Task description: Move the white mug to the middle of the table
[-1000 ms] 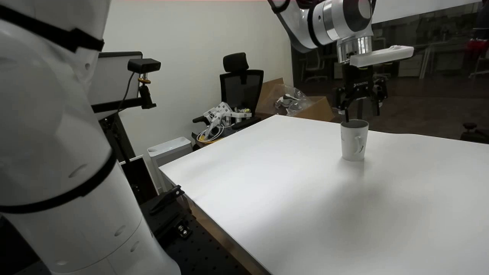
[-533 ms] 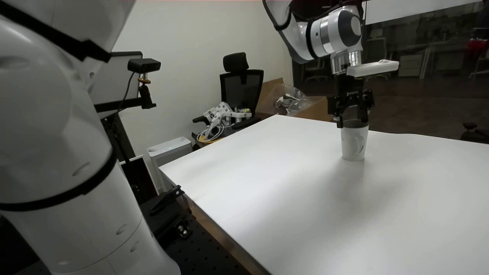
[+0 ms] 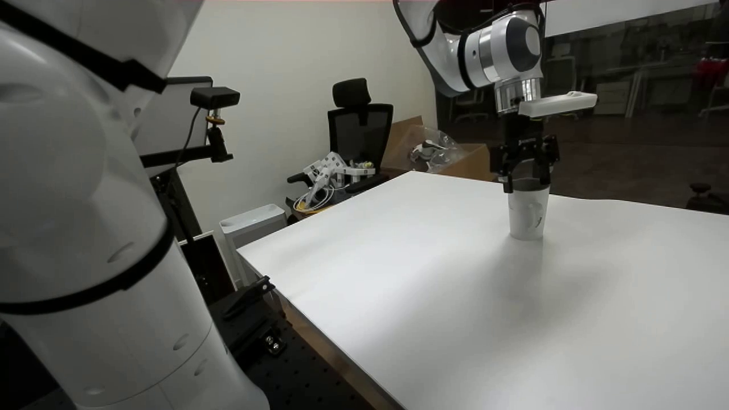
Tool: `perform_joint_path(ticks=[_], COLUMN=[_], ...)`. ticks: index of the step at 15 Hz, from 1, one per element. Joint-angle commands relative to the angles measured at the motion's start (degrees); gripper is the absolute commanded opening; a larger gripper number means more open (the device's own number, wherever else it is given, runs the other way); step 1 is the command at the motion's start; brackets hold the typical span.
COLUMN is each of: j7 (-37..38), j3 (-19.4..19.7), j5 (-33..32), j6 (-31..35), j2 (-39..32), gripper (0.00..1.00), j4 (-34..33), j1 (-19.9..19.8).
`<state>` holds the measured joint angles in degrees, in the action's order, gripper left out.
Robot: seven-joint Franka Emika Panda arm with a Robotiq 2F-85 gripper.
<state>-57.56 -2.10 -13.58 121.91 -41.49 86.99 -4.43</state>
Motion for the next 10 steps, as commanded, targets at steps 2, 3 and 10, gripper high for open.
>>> perform_joint_path(ticks=[2, 3, 10], j7=[0.7, 0.7, 1.1], j3=[-0.1, -0.1, -0.1], j5=[-1.2, -1.3, -2.0], j6=[2.0, 2.2, 4.8], j2=[-1.2, -1.5, -2.5], gripper=[1.0, 1.0, 0.58], j4=[-0.6, -0.8, -0.6], j1=[1.8, 2.2, 3.6])
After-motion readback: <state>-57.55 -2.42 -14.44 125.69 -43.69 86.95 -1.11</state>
